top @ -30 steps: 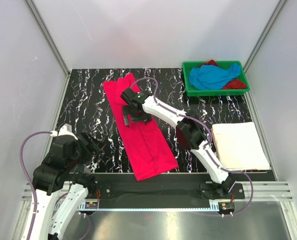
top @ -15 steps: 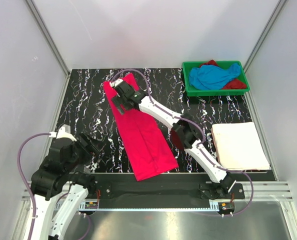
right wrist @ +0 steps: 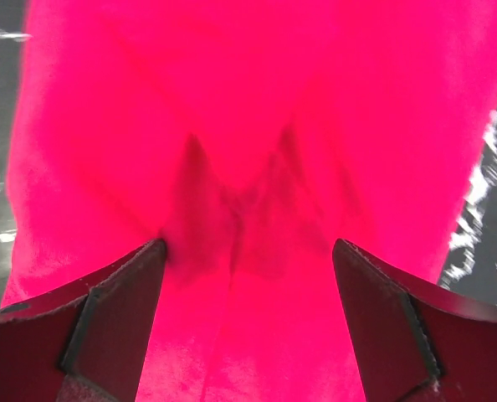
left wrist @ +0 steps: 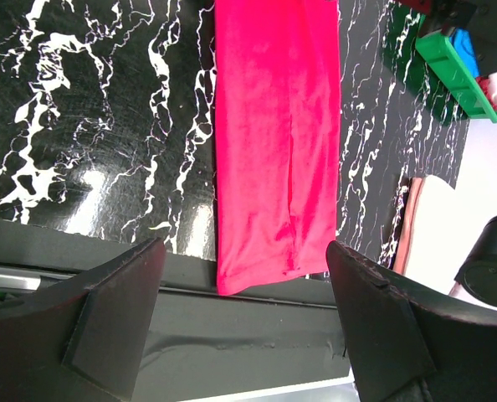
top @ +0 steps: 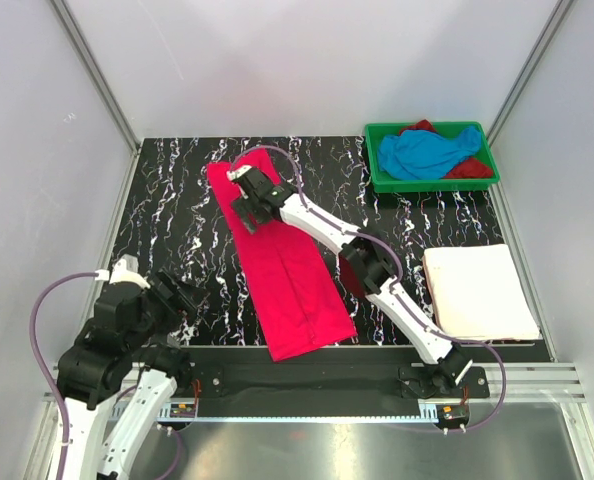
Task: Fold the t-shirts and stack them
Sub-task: Fold the tshirt
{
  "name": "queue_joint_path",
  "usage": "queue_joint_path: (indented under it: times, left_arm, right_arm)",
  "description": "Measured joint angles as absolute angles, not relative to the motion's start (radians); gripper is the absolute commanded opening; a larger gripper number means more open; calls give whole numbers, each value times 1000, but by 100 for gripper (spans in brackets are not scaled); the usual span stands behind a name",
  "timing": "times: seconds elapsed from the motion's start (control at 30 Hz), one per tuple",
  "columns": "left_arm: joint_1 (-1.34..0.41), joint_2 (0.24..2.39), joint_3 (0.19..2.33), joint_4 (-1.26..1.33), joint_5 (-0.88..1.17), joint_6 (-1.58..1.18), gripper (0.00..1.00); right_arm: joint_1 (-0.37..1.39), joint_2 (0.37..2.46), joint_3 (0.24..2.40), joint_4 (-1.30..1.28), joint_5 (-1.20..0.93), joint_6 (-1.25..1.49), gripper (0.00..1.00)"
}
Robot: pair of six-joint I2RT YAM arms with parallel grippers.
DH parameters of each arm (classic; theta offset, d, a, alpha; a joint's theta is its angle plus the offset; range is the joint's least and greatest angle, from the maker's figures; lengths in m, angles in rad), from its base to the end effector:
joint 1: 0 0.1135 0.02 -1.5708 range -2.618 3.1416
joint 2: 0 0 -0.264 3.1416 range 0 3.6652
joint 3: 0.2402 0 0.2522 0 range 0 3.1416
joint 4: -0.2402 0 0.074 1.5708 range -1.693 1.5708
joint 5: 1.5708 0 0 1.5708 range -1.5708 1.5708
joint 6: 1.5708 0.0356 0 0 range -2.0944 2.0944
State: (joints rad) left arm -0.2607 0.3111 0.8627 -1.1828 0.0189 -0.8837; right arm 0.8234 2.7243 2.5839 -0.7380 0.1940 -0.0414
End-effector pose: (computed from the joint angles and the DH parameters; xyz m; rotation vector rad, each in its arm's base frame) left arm 0.0330 -0.0095 0.3091 -0.6887 2.1747 -0.6452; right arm 0.4005 0.4221 0.1618 -0.9403 2.2409 0.1154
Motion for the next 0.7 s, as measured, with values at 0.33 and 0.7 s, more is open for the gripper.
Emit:
queue_joint_path:
  times: [0.33, 0.7]
  left_arm:
    - [-261, 406, 864, -1119, 58, -883, 84]
    - [-261, 501, 863, -1019, 80, -853, 84]
  right_arm:
    - [635, 2701, 2553, -815, 241, 164, 93]
    - [585, 2620, 2428, -872, 261, 318, 97]
